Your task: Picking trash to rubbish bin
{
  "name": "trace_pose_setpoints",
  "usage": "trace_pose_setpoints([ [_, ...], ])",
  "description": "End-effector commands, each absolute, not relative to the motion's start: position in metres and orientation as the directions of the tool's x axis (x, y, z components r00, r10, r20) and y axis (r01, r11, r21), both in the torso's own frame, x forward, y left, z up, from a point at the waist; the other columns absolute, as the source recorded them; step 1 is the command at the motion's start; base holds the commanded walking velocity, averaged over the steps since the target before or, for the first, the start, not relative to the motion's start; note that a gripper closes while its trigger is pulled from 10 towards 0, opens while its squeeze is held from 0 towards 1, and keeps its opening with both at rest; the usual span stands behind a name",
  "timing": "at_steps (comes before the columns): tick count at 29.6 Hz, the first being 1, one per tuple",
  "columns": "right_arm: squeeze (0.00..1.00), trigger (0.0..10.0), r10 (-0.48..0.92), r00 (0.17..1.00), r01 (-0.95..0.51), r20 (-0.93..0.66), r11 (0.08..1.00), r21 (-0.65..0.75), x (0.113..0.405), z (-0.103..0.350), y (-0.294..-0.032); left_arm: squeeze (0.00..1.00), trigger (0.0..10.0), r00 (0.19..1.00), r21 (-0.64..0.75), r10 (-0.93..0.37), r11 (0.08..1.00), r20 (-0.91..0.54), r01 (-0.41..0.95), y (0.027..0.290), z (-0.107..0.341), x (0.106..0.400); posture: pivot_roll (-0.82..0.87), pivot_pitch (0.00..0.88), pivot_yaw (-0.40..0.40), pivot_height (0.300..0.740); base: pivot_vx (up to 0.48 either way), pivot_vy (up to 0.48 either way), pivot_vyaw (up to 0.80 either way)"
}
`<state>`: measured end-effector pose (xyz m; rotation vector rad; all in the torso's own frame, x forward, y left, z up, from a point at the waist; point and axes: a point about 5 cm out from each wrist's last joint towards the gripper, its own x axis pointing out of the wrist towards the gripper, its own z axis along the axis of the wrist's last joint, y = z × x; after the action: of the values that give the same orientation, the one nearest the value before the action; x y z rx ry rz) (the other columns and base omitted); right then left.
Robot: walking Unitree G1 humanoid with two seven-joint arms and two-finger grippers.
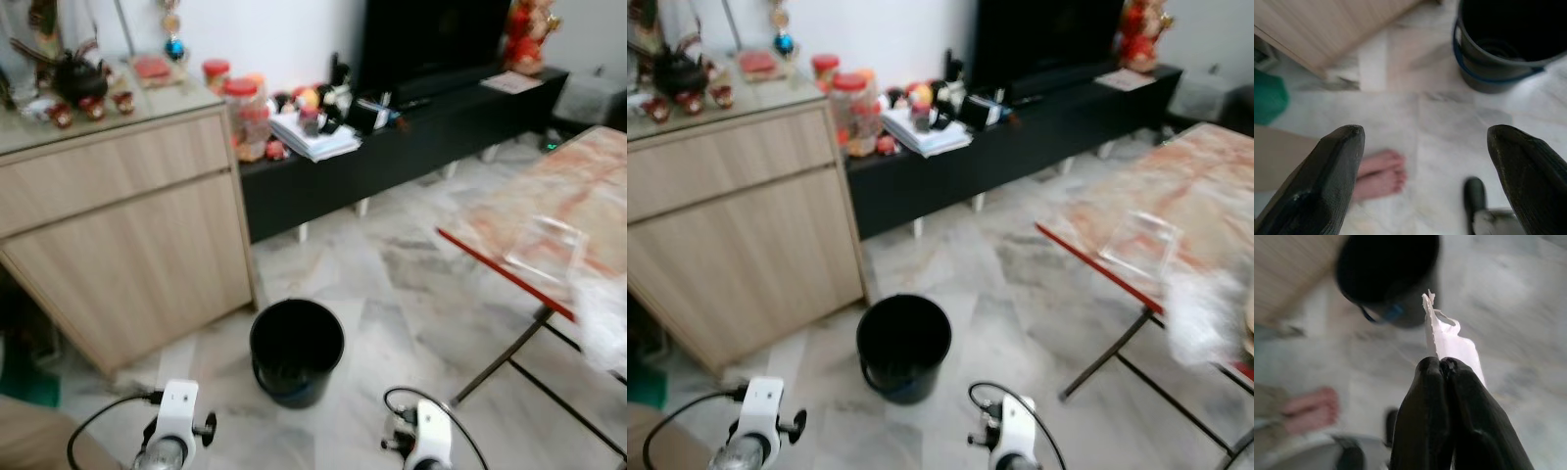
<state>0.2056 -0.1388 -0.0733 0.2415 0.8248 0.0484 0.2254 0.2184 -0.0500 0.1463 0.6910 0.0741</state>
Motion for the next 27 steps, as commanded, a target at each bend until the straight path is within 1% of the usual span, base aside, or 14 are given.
trace_pose_setpoints([
  [1, 0.00, 10.0, 0.113, 0.676, 0.063, -0.728, 0.976, 0.210, 0.2025, -0.0749, -0.1475, 0.00, 10.0, 0.770, 0.161, 0.106, 0.987, -0.629, -0.004, 0.2138, -0.0496, 0.2277, 0.01, 0.014, 0.002, 0.740, 0.398, 0.000, 0.80],
  [4, 0.00, 10.0, 0.115, 0.674, 0.060, -0.730, 0.976, 0.209, 0.2024, -0.0750, -0.1468, 0.00, 10.0, 0.771, 0.161, 0.106, 0.987, -0.628, -0.005, 0.2139, -0.0495, 0.2278, 0.01, 0.015, 0.001, 0.740, 0.398, 0.000, 0.70],
  [27, 0.00, 10.0, 0.120, 0.666, 0.056, -0.736, 0.976, 0.210, 0.2014, -0.0758, -0.1445, 0.00, 10.0, 0.769, 0.163, 0.107, 0.987, -0.630, -0.004, 0.2161, -0.0501, 0.2261, 0.01, 0.023, 0.004, 0.740, 0.396, 0.000, 0.00],
])
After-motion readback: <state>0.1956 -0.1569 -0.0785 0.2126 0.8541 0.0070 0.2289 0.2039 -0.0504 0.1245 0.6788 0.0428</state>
